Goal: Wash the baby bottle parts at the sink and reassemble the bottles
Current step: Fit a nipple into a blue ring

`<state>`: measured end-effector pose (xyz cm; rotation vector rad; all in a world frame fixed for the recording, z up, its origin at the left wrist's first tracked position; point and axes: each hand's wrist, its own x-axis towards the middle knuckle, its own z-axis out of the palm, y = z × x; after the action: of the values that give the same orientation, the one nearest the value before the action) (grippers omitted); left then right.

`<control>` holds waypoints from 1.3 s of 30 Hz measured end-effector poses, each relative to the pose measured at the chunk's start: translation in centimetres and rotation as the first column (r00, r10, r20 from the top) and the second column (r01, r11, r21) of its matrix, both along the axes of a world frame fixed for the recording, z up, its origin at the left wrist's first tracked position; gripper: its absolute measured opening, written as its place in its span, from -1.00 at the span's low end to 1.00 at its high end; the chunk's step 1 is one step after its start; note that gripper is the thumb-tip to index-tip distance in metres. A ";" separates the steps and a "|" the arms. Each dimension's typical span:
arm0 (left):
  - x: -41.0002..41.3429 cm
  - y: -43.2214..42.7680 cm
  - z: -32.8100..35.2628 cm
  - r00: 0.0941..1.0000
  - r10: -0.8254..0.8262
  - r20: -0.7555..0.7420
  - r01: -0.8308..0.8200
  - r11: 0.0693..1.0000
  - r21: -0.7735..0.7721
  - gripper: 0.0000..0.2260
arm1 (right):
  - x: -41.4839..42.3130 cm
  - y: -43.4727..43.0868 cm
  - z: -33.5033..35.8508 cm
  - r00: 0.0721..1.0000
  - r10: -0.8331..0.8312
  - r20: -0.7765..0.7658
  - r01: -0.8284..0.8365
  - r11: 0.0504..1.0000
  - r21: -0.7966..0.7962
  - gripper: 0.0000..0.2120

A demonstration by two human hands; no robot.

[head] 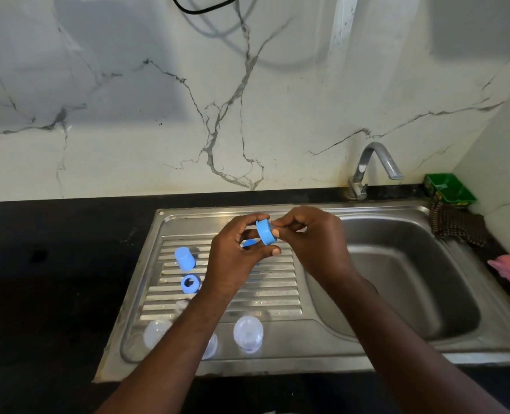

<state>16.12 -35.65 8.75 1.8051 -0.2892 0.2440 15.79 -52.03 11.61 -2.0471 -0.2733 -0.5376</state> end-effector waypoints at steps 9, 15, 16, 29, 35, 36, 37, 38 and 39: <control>-0.4 0.0 0.9 0.999 -0.034 -0.023 0.031 0.992 -0.124 -0.48 | 0.0 -0.8 0.9 0.991 0.125 -0.047 -0.122 0.991 0.055 -0.77; -0.2 0.1 1.7 0.992 -0.101 -0.082 0.078 0.968 -0.239 -0.52 | 0.5 -1.5 2.0 0.955 0.295 0.010 -0.295 0.951 0.087 -0.70; -0.3 0.1 1.8 0.991 -0.097 -0.089 0.068 0.957 -0.283 -0.54 | 0.6 -1.5 2.1 0.949 0.309 0.055 -0.312 0.949 0.050 -0.70; -0.6 0.0 3.0 0.944 -0.207 -0.258 0.105 0.927 -0.359 -0.66 | 1.4 -1.9 2.4 0.944 0.257 0.208 -0.219 0.957 -0.189 -0.80; -0.4 0.5 2.6 0.915 -0.260 -0.307 0.158 0.934 -0.321 -0.76 | 1.8 -2.6 2.4 0.947 0.305 -0.098 -0.306 0.952 0.012 -0.80; -0.4 0.6 2.5 0.909 -0.267 -0.321 0.161 0.933 -0.322 -0.76 | 1.9 -2.7 2.3 0.939 0.319 -0.126 -0.322 0.947 -0.006 -0.80; -0.5 0.5 2.3 0.906 -0.263 -0.331 0.154 0.934 -0.323 -0.75 | 1.9 -2.6 2.3 0.940 0.319 -0.122 -0.328 0.943 -0.058 -0.79; -0.6 0.5 2.2 0.908 -0.245 -0.339 0.133 0.938 -0.322 -0.73 | 1.8 -2.4 2.1 0.939 0.324 -0.113 -0.334 0.939 -0.083 -0.78; -0.5 0.4 2.2 0.916 -0.215 -0.338 0.106 0.944 -0.313 -0.71 | 1.7 -2.2 2.0 0.939 0.329 -0.102 -0.337 0.938 -0.076 -0.79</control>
<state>15.58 -35.24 10.92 1.4895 -0.1261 -0.1663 17.51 -54.27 13.63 -2.0494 -0.5897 -0.2274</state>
